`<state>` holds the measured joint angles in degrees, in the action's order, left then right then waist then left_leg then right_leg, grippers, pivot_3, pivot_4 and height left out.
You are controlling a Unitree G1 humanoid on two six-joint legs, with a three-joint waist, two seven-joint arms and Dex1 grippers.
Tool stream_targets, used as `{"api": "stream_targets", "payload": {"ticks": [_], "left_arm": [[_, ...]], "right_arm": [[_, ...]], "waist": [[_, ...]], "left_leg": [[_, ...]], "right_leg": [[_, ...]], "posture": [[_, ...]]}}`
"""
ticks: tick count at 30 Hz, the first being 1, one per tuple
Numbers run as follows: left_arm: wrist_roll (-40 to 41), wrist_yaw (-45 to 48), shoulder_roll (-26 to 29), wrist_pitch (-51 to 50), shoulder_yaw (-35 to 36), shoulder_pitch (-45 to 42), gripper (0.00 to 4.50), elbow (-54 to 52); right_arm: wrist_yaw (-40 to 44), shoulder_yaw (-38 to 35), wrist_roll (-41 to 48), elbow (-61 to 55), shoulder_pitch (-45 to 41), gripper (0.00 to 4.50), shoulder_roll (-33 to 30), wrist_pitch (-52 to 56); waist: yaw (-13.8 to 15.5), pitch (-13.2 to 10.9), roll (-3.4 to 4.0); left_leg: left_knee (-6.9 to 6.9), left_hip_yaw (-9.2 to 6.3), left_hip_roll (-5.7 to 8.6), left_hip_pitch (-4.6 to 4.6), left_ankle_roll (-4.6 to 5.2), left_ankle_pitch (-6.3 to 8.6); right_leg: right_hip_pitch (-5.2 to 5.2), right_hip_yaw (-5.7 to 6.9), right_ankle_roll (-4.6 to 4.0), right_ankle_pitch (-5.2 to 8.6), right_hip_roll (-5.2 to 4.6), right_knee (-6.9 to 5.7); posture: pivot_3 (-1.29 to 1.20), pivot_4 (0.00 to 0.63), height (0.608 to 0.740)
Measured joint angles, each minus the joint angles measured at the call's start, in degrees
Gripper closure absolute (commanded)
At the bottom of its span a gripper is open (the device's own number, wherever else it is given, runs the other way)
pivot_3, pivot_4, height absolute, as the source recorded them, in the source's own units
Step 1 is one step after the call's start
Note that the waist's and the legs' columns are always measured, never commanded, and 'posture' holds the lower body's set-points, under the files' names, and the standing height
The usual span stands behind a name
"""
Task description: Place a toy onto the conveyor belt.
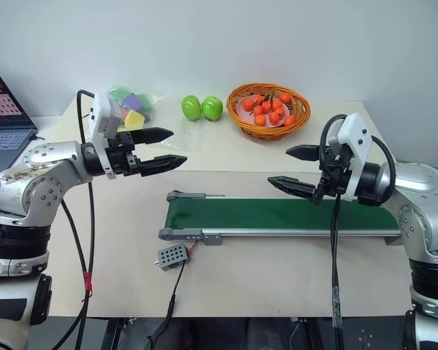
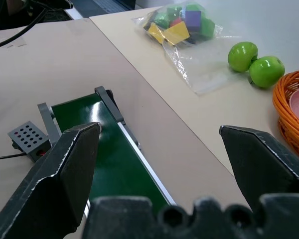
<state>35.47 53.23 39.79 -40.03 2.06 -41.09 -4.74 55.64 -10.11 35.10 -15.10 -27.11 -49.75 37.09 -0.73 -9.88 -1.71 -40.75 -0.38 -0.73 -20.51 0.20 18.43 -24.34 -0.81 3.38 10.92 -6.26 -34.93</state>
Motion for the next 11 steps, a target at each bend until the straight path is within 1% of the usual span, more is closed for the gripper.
{"api": "stream_targets", "payload": {"ticks": [11], "left_arm": [[-1.54, 0.24, -0.56, 0.01, -0.01, -0.12, 0.03, 0.01]], "right_arm": [[0.01, 0.12, -0.17, 0.94, -0.27, 0.00, 0.61, -0.43]], "waist": [[0.01, 0.00, 0.00]], "left_leg": [[0.00, 0.00, 0.00, 0.00, 0.00, 0.00]], "right_leg": [[0.00, 0.00, 0.00, 0.00, 0.00, 0.01]], "posture": [[0.00, 0.150, 0.738]]}}
